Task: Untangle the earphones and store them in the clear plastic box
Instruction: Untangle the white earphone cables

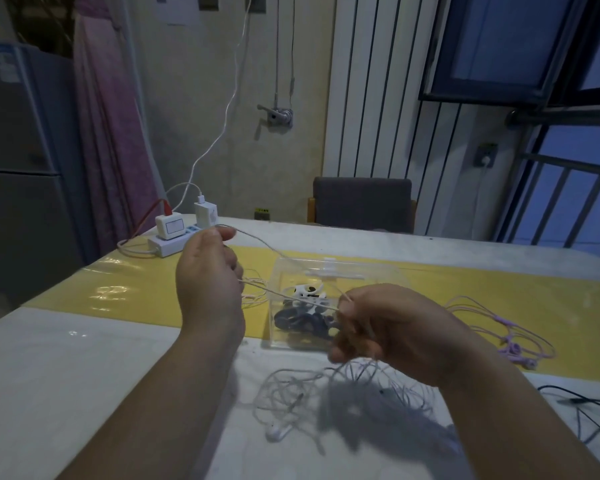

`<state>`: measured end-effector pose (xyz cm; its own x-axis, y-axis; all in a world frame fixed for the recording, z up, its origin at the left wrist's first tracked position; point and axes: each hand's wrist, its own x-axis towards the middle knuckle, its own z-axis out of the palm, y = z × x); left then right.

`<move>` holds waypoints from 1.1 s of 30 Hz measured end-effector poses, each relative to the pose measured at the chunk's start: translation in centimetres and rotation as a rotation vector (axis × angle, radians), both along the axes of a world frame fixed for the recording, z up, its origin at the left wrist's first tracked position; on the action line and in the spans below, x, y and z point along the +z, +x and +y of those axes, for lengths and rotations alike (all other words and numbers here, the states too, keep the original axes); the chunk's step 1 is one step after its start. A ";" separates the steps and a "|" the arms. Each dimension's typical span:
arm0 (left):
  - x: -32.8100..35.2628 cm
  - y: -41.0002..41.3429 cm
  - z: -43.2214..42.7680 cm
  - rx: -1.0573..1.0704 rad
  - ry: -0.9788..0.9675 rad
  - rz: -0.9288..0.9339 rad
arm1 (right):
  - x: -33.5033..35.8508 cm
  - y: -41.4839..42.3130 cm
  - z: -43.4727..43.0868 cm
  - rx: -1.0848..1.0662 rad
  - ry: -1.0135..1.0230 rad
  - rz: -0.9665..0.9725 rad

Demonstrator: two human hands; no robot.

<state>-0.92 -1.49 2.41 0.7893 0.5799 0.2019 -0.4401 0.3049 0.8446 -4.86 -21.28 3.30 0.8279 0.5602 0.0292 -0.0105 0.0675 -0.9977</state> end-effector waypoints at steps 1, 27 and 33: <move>0.1 0.2 0.5 0.054 -0.047 0.028 | 0.2 -0.1 -0.4 0.047 -0.016 0.026; -0.8 -1.3 -0.6 -0.002 1.300 -0.534 | -0.4 -0.1 2.0 -0.210 -0.010 -0.134; -1.3 -1.5 -1.2 -0.096 1.146 -0.357 | 0.0 -0.1 2.1 -0.169 0.196 0.052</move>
<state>-2.39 -2.73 1.09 0.6144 -0.1374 0.7769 -0.7206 -0.4986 0.4817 -4.98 -19.18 3.33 0.9125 0.4013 0.0791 -0.0330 0.2650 -0.9637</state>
